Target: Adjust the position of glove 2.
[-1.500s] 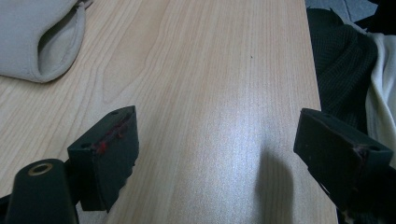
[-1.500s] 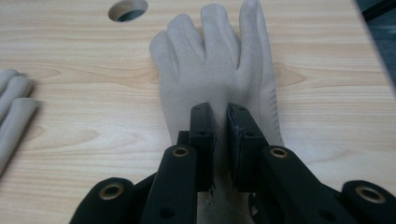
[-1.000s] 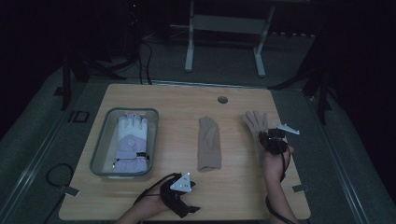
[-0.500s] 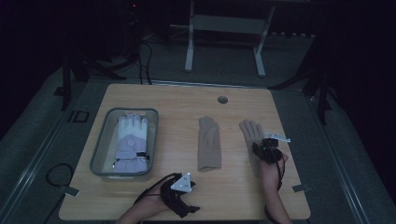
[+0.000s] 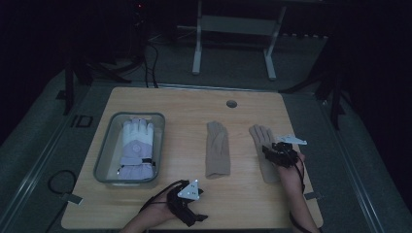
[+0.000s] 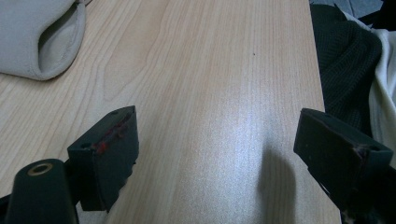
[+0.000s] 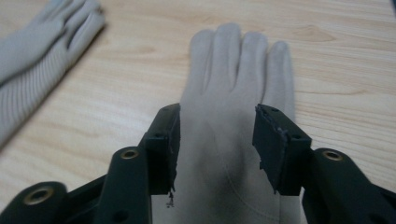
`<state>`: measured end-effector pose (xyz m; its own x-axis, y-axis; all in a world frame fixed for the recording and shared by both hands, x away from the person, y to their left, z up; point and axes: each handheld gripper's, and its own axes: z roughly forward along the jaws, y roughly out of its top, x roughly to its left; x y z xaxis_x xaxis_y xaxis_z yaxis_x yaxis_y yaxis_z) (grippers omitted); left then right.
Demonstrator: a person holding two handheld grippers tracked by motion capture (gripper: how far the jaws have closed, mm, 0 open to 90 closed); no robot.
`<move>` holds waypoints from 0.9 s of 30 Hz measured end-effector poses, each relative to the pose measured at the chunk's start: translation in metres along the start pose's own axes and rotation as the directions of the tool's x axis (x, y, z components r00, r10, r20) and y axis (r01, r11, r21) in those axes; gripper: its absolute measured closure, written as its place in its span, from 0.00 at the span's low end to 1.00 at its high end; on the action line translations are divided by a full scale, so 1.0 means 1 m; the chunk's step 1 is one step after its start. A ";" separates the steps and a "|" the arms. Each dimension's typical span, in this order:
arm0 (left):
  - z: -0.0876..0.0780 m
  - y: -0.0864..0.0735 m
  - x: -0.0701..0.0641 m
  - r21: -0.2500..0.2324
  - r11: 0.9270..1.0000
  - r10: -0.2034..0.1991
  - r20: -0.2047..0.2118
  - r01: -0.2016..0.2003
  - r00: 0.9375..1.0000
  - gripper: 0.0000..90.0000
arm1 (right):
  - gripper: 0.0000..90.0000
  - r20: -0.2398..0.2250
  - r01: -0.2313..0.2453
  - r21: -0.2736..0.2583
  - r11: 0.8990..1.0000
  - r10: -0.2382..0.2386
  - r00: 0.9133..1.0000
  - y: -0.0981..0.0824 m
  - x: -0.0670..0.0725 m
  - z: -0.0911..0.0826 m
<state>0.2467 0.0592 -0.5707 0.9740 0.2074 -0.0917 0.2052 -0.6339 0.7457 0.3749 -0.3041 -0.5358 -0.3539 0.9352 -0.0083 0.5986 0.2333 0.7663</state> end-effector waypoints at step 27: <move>0.000 0.000 -0.001 0.004 1.000 0.002 -0.006 -0.002 1.000 0.16 | 0.82 -0.032 0.051 0.008 0.999 -0.051 0.998 -0.021 -0.010 0.010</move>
<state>0.2459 0.0595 -0.5705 0.9736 0.2112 -0.0862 0.2041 -0.6374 0.7430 0.3729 -0.3159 -0.5583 -0.4064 0.9133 -0.0268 0.5853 0.2827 0.7599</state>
